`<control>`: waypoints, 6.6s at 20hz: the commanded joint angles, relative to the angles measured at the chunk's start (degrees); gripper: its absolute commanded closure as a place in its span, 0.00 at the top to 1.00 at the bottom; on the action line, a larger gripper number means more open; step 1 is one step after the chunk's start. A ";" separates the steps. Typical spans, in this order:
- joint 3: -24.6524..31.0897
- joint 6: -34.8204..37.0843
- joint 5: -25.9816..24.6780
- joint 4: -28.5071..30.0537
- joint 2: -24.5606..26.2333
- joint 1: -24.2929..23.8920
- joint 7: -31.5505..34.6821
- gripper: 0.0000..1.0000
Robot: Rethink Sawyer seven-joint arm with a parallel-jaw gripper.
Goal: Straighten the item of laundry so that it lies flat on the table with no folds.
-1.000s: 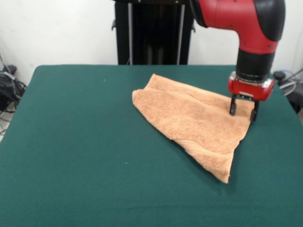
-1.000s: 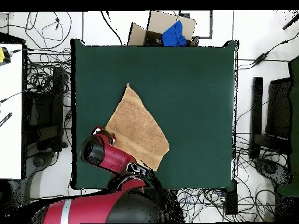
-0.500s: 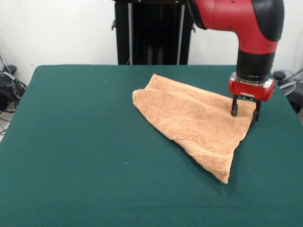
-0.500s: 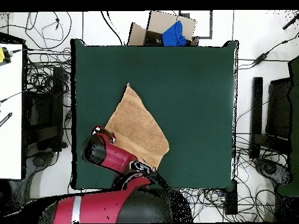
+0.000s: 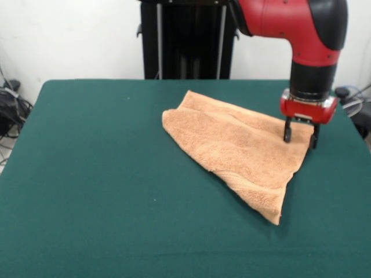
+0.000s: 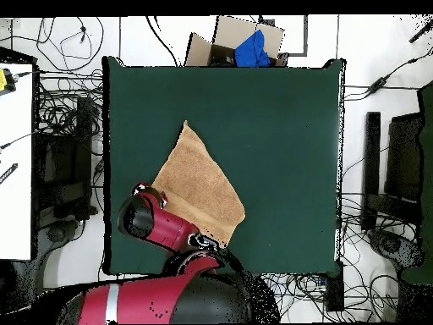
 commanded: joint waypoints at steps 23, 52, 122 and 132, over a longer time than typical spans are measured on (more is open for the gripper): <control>-4.10 3.89 10.02 -13.96 9.60 10.73 9.10 1.00; -7.85 13.30 4.27 -11.20 3.59 10.23 9.95 0.00; 13.06 18.38 -67.99 -23.93 -4.39 -33.97 -8.13 0.00; 21.37 19.04 -76.12 -30.38 0.64 -38.79 -9.49 0.00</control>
